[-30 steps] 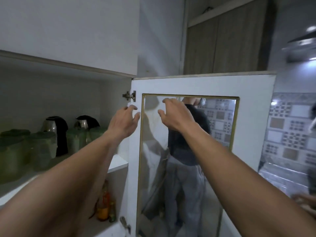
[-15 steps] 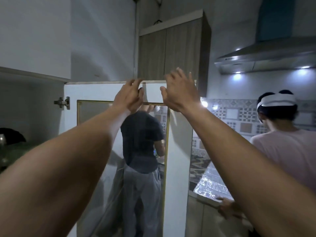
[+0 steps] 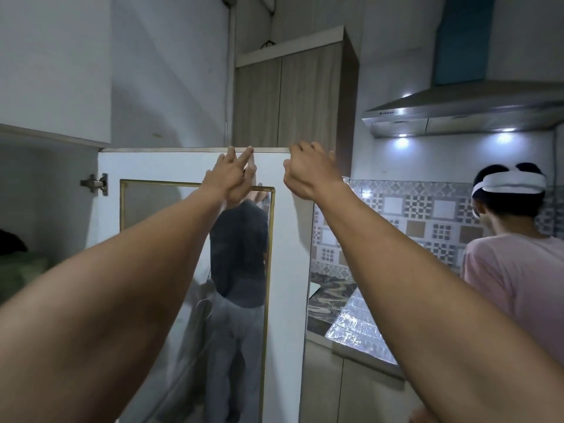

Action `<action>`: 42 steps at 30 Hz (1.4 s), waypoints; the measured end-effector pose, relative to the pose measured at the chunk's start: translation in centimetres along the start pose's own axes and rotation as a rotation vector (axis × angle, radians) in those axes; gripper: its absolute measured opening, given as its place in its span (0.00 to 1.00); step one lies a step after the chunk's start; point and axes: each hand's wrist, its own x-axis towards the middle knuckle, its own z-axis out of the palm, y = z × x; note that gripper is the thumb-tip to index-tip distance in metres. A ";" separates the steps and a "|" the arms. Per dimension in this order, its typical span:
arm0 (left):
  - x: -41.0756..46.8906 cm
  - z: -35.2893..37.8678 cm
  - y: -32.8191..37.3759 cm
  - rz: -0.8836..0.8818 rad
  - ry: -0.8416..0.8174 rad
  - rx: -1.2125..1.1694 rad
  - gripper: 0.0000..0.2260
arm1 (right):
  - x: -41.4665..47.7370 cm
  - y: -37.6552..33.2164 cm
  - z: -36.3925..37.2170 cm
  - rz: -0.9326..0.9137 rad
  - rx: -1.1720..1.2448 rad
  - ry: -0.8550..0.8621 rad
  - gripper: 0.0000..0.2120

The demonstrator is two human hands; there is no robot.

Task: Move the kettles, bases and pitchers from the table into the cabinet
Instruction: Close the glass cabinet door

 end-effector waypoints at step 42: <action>-29.6 -35.8 -24.0 -0.516 0.524 0.719 0.33 | -4.6 -50.5 1.8 -0.494 0.844 -0.236 0.35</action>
